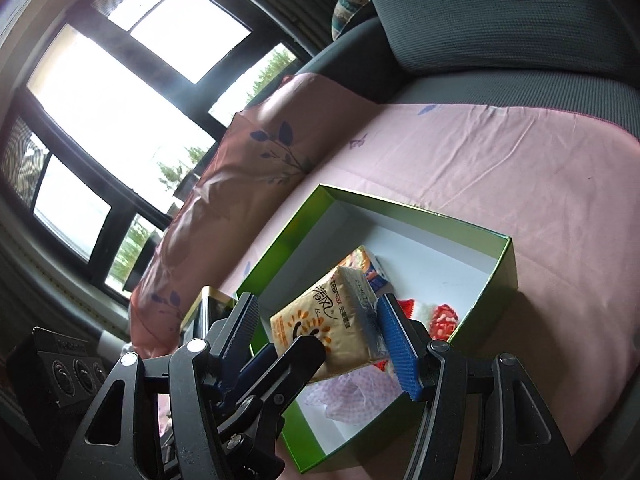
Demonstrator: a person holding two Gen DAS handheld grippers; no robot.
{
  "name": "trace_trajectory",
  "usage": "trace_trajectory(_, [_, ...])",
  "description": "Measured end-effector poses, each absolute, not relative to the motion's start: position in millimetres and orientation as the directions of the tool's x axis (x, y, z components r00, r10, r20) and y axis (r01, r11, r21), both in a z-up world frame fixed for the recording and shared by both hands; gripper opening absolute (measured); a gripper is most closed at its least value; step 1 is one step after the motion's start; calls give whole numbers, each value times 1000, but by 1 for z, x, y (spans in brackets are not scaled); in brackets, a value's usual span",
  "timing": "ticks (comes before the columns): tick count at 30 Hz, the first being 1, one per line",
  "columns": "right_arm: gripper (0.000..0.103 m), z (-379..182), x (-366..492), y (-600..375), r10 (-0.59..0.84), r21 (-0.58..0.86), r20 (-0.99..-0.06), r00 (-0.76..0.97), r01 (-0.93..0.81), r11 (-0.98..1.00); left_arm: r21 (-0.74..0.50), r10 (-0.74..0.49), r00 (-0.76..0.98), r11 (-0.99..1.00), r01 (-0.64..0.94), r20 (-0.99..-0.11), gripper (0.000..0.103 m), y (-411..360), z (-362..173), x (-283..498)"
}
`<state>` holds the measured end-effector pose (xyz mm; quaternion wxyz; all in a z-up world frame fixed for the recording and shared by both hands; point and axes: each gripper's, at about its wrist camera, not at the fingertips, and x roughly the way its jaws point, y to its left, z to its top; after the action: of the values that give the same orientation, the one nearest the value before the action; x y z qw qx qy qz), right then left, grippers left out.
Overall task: Organize soft objects
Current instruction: 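Open the right gripper to release the tissue pack in the box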
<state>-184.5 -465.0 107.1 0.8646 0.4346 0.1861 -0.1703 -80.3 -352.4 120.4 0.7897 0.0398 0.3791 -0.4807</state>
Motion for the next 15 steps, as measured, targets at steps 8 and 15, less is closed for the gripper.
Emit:
trace_trajectory(8, [82, 120, -195, -462, -217, 657, -465, 858, 499, 565, -340, -759, 288, 551, 762, -583, 68, -327, 133, -75])
trace_trajectory(15, [91, 131, -197, -451, -269, 616, -474, 838, 535, 579, -375, -773, 356, 585, 719, -525, 87, -280, 154, -69])
